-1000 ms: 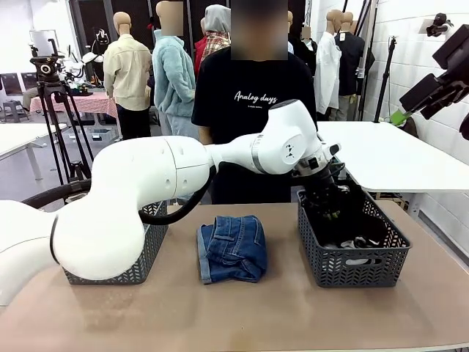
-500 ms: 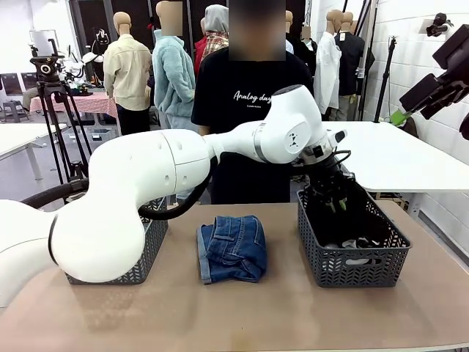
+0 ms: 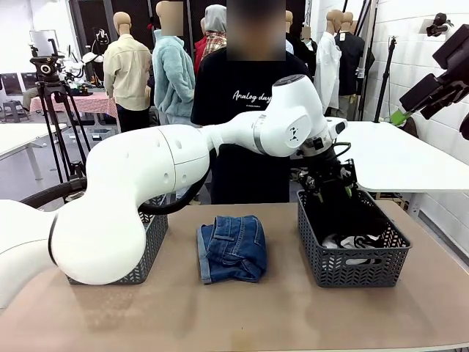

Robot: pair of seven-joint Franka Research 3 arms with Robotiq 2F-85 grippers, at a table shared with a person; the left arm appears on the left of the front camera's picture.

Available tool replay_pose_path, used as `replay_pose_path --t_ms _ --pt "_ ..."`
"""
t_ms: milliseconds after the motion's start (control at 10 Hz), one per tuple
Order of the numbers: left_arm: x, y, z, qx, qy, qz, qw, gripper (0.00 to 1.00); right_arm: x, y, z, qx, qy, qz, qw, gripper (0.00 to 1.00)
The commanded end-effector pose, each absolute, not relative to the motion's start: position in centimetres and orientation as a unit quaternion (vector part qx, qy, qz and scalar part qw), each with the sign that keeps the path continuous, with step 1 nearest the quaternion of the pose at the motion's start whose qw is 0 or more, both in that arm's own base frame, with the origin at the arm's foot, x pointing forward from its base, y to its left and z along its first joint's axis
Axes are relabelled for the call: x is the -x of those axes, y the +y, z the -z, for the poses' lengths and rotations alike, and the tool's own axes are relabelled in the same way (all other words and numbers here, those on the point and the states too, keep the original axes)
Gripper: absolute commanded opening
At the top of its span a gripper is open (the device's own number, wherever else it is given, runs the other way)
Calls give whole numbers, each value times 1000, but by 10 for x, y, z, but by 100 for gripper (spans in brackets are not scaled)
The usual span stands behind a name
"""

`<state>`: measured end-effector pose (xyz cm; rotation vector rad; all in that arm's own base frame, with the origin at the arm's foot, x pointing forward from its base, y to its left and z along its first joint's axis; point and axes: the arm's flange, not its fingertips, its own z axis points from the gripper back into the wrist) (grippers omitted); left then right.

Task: Sort the tops and bottoms.
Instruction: Sort the clothes according to human instructions.

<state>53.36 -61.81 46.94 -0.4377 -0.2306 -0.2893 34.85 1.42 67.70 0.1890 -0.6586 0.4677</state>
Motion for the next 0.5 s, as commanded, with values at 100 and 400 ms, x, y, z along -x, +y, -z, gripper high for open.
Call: replay_pose_path --t_ms 100,400 --pt "-535 -624 -490 218 -140 125 958 100 -349 13 -676 -91 -320 -230 915 100" --pt "-533 -618 -479 222 -121 142 957 100 -349 13 -676 -91 -320 -230 915 100"
